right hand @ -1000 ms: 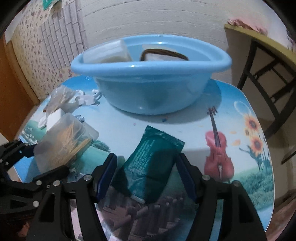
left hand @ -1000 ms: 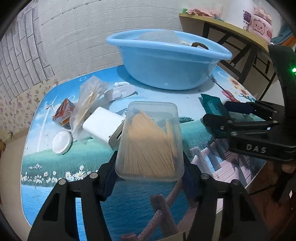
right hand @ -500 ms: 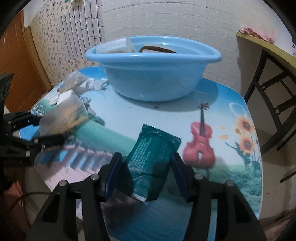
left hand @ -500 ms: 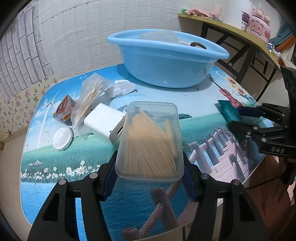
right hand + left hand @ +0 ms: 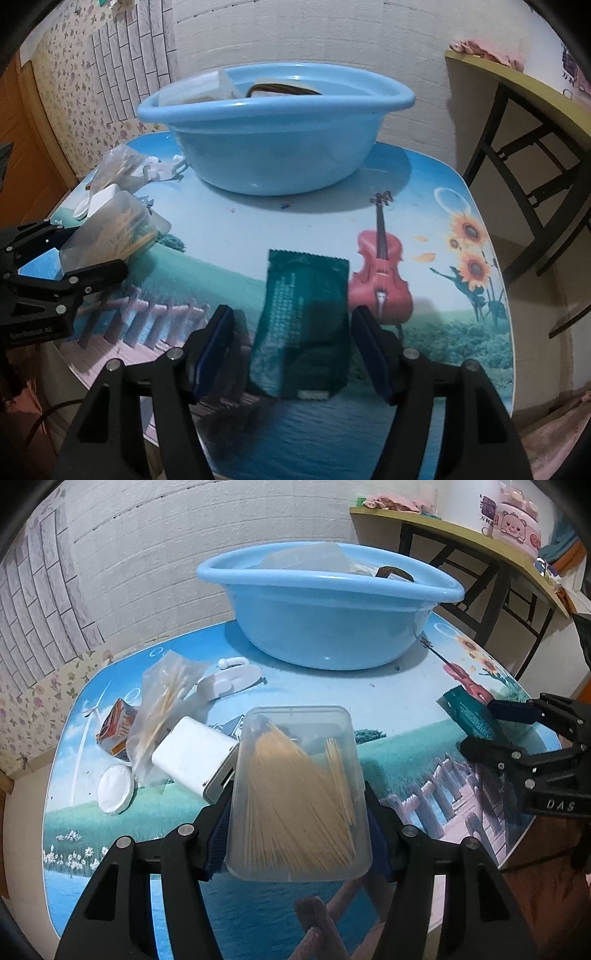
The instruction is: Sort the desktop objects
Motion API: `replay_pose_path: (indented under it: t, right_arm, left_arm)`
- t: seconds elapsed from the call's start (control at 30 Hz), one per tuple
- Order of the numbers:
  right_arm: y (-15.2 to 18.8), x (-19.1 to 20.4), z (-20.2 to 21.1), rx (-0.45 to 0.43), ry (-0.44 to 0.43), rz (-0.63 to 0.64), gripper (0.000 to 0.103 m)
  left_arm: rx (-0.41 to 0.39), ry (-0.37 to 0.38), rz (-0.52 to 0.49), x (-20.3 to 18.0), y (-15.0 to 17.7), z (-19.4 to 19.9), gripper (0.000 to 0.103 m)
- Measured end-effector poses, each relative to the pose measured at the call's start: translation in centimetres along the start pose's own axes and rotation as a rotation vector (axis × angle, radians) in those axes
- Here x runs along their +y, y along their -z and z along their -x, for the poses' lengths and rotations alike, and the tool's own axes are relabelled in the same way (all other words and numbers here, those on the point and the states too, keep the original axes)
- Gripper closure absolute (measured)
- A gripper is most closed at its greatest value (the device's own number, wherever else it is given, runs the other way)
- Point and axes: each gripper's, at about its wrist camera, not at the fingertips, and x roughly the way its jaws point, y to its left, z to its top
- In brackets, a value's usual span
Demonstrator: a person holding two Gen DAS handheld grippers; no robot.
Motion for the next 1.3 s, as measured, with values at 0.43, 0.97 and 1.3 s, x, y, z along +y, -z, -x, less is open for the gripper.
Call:
replay_pose_path:
  t: [0.43, 0.97, 1.3]
  right_arm:
    - [-0.5, -0.8, 2.2, -0.067, -0.058, -0.03, 0.06]
    - [-1.5, 0.3, 4.9, -0.15, -0.113, 0.006, 0.06]
    - [-2.3, 1.5, 7.3, -0.211, -0.181, 0.041, 0.06]
  left_arm:
    - [-0.038, 0.027, 0.035, 0.5, -0.4, 1.8, 0.043]
    - [-0.118, 0.033, 0.064, 1.0, -1.4, 5.6, 0.043]
    - [-0.186, 0.036, 0.087, 1.7, -2.6, 9.2, 0.043]
